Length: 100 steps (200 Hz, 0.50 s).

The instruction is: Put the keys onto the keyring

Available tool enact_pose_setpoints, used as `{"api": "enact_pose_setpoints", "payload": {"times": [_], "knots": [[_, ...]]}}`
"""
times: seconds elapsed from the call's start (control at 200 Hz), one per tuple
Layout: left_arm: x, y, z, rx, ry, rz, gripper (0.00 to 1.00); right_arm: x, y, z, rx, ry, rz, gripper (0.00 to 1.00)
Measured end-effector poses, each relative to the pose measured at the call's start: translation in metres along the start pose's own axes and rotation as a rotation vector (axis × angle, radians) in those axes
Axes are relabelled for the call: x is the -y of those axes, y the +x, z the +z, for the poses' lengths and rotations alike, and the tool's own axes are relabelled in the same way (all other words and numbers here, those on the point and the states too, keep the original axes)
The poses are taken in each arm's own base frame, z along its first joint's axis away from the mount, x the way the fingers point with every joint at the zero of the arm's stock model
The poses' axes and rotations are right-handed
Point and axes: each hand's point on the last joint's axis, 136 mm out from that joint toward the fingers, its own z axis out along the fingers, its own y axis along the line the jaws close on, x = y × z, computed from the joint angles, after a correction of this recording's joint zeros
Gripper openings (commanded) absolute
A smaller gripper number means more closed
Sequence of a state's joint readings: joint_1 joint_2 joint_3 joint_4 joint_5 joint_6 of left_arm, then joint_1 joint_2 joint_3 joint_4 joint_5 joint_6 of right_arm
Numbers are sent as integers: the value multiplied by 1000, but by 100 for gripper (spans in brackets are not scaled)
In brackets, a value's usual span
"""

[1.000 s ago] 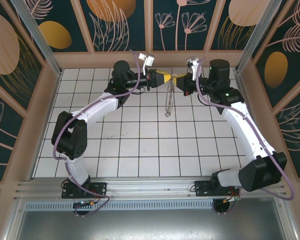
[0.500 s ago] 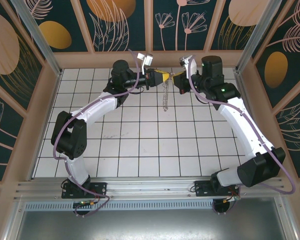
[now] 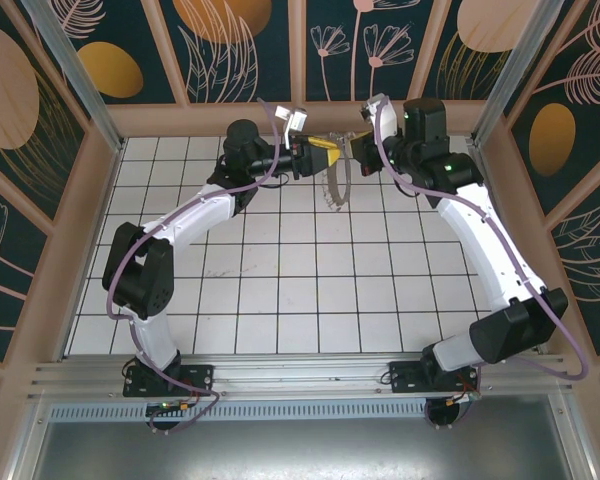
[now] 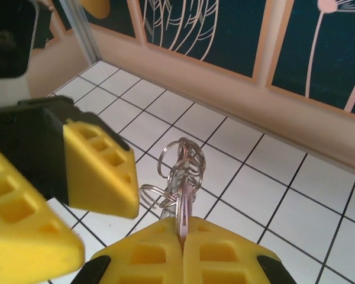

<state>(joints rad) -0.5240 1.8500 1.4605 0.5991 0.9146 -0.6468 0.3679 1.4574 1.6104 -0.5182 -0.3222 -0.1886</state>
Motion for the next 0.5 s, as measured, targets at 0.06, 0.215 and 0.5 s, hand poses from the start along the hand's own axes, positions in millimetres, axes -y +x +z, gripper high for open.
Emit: {"api": "enact_pose_setpoints", "payload": {"times": [0.06, 0.215, 0.5], "knots": [[-1, -1, 0, 4, -5, 0, 48, 3, -3, 3, 1, 12, -10, 0], [0, -3, -10, 21, -30, 0, 50, 14, -3, 14, -23, 49, -28, 0], [-6, -25, -59, 127, -170, 13, 54, 29, 11, 38, -108, 83, -46, 0]]}}
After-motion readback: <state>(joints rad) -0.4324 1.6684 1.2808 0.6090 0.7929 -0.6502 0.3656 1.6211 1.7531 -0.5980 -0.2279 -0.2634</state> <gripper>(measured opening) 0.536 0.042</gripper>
